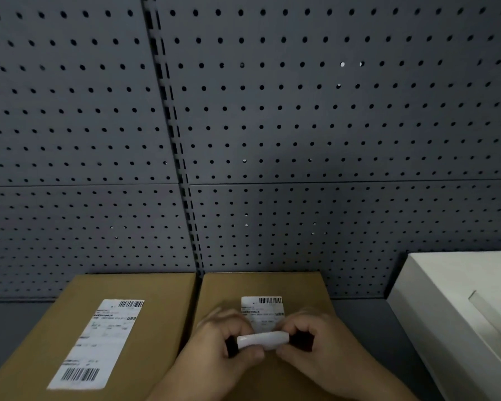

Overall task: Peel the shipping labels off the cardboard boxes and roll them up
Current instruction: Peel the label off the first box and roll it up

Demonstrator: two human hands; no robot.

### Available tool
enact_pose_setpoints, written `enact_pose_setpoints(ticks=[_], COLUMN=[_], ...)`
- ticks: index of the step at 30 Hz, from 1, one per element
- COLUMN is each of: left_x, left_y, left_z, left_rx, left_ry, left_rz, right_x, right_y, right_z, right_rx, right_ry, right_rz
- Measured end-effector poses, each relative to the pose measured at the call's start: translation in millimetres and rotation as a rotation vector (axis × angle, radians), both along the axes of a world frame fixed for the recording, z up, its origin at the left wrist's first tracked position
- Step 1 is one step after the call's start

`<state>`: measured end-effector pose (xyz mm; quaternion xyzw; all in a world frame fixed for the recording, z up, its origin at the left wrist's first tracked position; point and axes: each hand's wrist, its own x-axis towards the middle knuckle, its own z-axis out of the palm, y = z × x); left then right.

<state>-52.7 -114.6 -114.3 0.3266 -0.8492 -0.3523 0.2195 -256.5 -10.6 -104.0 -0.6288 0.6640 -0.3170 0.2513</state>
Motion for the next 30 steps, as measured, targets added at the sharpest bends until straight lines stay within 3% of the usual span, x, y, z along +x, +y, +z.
enact_pose_setpoints(ticks=[7, 30], left_x=[-0.4, 1.6], left_y=[1.0, 1.6], left_z=[0.3, -0.5], left_rx=[0.002, -0.007], left_ry=[-0.046, -0.006], left_rz=[0.091, 0.089], right_x=[2.5, 1.1], right_y=[0.8, 1.4], right_z=[2.7, -1.3], right_rx=[0.026, -0.026], right_ry=[-0.017, 0.022], right_rz=[-0.017, -0.012])
